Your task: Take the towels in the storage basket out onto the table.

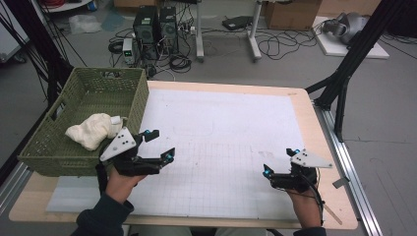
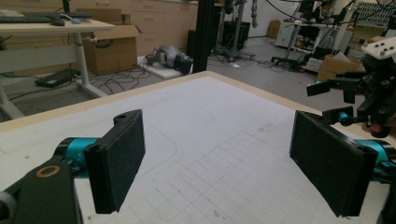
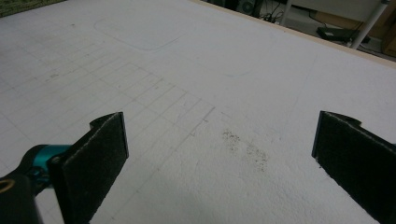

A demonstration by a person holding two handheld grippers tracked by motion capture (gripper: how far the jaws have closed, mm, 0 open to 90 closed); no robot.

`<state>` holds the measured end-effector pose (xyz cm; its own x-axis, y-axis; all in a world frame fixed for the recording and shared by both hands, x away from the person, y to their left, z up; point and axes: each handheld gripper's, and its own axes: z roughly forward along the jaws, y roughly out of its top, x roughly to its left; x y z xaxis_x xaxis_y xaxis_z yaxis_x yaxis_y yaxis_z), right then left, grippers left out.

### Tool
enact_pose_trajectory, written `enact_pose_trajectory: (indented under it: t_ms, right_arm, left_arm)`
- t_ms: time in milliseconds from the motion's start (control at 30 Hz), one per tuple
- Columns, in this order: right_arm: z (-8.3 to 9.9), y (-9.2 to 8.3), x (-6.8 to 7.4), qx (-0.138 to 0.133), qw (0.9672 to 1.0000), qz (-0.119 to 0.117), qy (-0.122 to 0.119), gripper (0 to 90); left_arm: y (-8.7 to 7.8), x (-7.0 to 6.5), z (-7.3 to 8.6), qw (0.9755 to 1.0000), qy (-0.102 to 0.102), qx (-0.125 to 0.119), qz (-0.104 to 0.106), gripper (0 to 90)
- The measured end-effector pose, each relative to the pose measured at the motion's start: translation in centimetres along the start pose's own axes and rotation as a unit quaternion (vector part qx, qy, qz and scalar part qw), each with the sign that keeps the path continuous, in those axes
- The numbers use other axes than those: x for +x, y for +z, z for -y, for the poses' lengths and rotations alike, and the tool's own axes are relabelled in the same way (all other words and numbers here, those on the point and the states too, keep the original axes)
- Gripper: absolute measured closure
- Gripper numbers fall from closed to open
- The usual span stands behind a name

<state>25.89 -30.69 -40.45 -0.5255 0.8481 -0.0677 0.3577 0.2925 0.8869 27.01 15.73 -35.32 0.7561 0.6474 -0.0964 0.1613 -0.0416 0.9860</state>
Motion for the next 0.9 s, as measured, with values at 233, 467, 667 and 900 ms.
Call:
enact_pose_trajectory:
  t_ms: [233,467,667,900]
  right_arm:
    - [0.1,0.1,0.1,0.006,1.0000,-0.002,0.000,2.8]
    - [0.3,-0.3,-0.2,0.002,0.9999,0.008,0.006,2.8]
    - [0.4,0.0,-0.2,0.012,0.9999,0.008,0.004,2.8]
    - [0.4,0.2,0.1,0.013,0.9999,0.008,-0.001,2.8]
  left_arm:
    - [-2.6,3.4,-3.1,0.9995,0.008,-0.002,-0.032,18.9]
    - [-5.5,7.6,-4.8,0.9982,-0.007,0.003,-0.060,21.2]
    - [-7.2,11.0,-5.4,0.9956,-0.015,0.010,-0.092,21.3]
    - [-7.4,15.1,-4.4,0.9869,-0.037,0.060,-0.145,22.3]
